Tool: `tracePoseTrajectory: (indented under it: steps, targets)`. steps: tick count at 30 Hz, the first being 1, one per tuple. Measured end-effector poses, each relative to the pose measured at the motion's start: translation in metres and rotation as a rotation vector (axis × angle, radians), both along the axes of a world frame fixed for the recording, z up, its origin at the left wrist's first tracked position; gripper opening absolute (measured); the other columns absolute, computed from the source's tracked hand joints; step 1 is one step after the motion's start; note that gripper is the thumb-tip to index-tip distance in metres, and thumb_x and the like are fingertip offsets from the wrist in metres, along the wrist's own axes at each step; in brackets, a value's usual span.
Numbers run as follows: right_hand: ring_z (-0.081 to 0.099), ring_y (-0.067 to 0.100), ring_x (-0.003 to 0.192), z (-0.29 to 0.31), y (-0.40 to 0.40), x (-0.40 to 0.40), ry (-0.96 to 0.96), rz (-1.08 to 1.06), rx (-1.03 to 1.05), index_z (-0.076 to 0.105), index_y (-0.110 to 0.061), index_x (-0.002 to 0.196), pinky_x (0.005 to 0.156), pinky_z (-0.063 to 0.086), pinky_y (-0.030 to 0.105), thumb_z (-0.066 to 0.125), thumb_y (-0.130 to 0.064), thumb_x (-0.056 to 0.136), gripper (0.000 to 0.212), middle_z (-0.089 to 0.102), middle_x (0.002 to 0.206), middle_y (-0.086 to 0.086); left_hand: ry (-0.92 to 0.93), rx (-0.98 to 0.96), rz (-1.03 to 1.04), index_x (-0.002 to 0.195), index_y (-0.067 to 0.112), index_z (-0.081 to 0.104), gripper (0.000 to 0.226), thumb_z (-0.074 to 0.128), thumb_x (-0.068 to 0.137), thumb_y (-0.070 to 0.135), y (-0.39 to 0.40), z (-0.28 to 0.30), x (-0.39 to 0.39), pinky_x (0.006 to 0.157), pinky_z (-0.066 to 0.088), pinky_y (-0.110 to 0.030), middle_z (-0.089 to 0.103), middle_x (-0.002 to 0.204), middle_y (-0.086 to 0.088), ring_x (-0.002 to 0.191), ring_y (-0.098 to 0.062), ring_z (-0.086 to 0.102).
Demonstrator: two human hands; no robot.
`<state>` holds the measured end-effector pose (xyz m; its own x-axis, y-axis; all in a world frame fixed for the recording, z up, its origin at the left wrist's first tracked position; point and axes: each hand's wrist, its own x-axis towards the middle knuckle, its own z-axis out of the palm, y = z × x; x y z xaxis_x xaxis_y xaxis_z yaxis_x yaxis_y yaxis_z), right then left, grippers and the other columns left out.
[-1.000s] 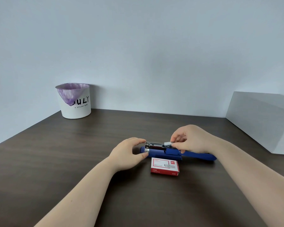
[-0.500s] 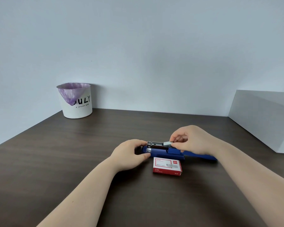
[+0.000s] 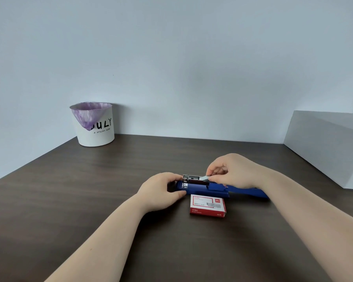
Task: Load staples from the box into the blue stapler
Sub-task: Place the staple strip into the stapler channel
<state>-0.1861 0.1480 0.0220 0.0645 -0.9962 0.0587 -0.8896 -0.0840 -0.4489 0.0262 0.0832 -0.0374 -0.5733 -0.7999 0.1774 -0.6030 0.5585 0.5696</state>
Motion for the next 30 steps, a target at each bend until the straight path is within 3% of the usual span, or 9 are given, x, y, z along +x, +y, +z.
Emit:
tracePoseTrajectory:
  steps: [16,25,30]
  targets:
    - [0.062,0.006,0.09,0.0,-0.008,0.021,0.062,0.054,0.02,0.069,-0.016,0.111,0.072,0.041,0.004,0.06,-0.016,0.09,0.024,0.071,0.109,-0.001,0.006,-0.004,0.007,0.116,0.035,0.062,0.033,0.062,0.083,0.029,-0.002,-0.001,0.001,0.101,0.045,-0.035,0.065,0.121,0.012,0.114,-0.01,0.056]
    - [0.066,0.01,0.089,-0.005,-0.011,0.03,0.005,0.068,-0.027,0.07,-0.016,0.105,0.081,0.048,0.015,0.06,-0.011,0.087,0.021,0.074,0.098,0.001,0.002,-0.025,0.014,0.116,0.033,0.063,0.033,0.063,0.083,0.03,-0.002,-0.001,0.001,0.1,0.047,-0.035,0.067,0.12,0.011,0.113,-0.011,0.058]
    - [0.065,0.011,0.09,-0.006,-0.004,0.016,-0.028,-0.007,-0.106,0.07,-0.021,0.101,0.078,0.048,0.015,0.067,-0.02,0.084,0.017,0.071,0.092,-0.005,0.002,-0.03,0.008,0.115,0.033,0.063,0.033,0.062,0.083,0.029,-0.003,-0.002,0.001,0.1,0.046,-0.035,0.067,0.119,0.011,0.112,-0.011,0.058]
